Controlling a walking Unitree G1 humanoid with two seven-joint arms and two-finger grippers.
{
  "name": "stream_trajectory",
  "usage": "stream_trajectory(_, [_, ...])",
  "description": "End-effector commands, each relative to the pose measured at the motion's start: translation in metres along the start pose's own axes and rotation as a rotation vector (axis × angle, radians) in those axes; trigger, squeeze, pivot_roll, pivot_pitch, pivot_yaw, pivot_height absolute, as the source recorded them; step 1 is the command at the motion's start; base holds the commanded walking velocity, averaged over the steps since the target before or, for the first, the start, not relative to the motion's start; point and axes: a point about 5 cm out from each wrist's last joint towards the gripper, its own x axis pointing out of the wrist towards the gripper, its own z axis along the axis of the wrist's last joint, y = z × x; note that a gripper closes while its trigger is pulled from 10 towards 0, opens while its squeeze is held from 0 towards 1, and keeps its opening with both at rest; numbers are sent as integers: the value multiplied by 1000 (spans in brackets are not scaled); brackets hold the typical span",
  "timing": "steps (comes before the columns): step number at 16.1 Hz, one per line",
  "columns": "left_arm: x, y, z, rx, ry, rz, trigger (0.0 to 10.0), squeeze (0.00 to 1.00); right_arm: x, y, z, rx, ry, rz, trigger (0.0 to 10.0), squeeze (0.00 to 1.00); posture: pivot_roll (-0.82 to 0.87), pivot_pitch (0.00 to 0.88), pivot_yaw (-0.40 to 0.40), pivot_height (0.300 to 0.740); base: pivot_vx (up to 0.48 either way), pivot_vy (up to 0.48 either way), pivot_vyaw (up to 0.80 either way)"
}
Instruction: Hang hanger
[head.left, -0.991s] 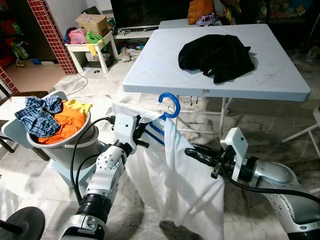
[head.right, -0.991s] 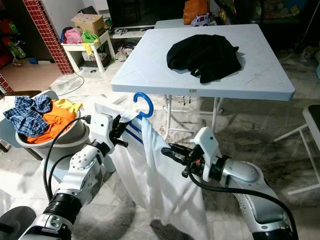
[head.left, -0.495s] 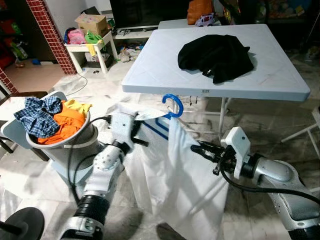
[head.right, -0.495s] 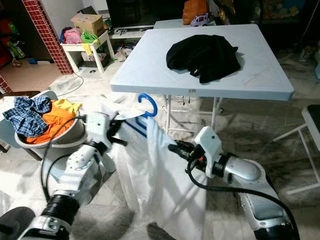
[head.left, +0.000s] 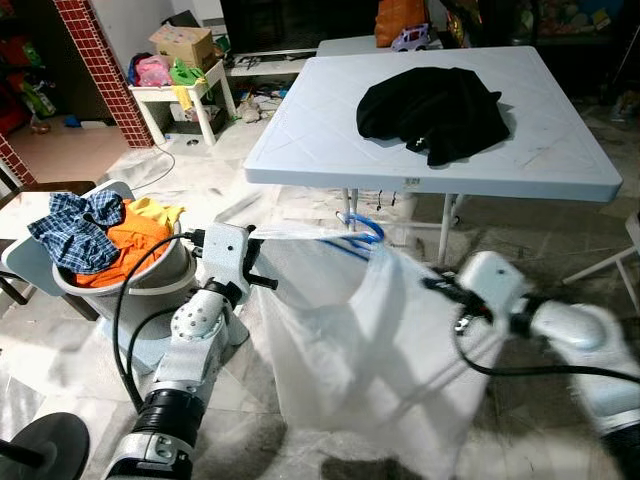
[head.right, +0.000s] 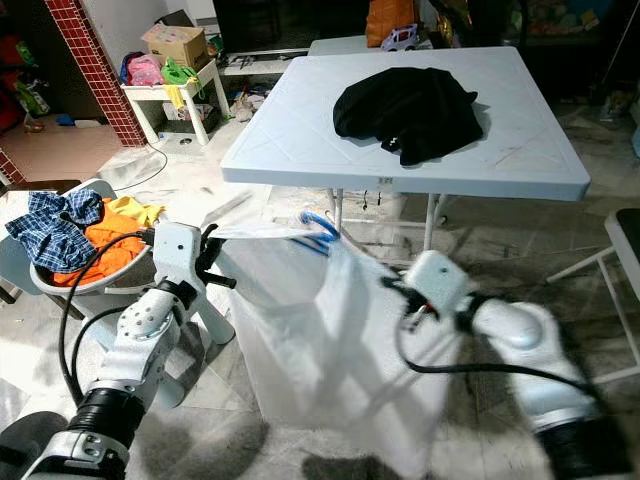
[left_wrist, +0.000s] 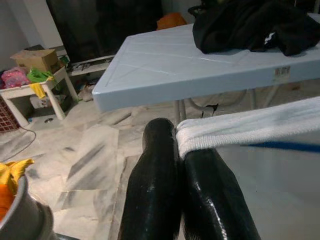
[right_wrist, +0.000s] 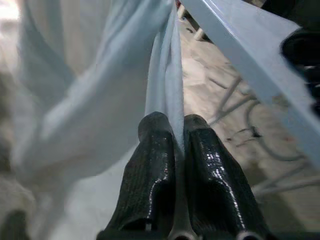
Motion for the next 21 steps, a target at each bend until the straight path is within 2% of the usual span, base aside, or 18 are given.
stream_trajectory(1, [-8,29,-1,21,13,98,0,0,-16,-21,-6,-48,26,-69,10000,0,-125,0,124,740,0,0,0])
stream_trajectory(3, [-11,36,-2,36,22,105,0,0,-29,-32,-13,-86,71,-29,10000,0,-124,0,126,740,0,0,0])
stream_trajectory(7, [-17,48,-4,77,59,83,0,0,-56,-49,-13,-182,101,151,10000,0,-116,0,132,740,0,0,0])
stream_trajectory(8, [-18,50,-4,77,60,83,0,0,-59,-50,-12,-191,104,169,10000,0,-117,0,135,740,0,0,0])
stream_trajectory(9, [-21,54,-6,102,84,51,0,0,-72,-57,-9,-198,136,257,10000,0,-120,0,139,740,0,0,0])
stream_trajectory(11, [-24,55,-8,104,106,12,0,0,-82,-64,-1,-196,138,328,10000,0,-125,0,143,740,0,0,0])
stream_trajectory(13, [-27,52,-14,99,145,-57,0,0,-91,-67,11,-165,106,415,10000,0,-131,0,149,740,0,0,0])
stream_trajectory(15, [-28,48,-18,89,167,-115,0,0,-93,-71,28,-93,9,455,10000,0,-135,0,153,740,0,0,0])
stream_trajectory(19, [-31,40,-22,74,184,-190,0,0,-99,-84,48,14,-144,437,10000,0,-137,0,152,740,0,0,0])
stream_trajectory(21, [-32,39,-23,51,187,-210,0,0,-103,-90,55,38,-182,432,10000,0,-137,0,153,740,0,0,0])
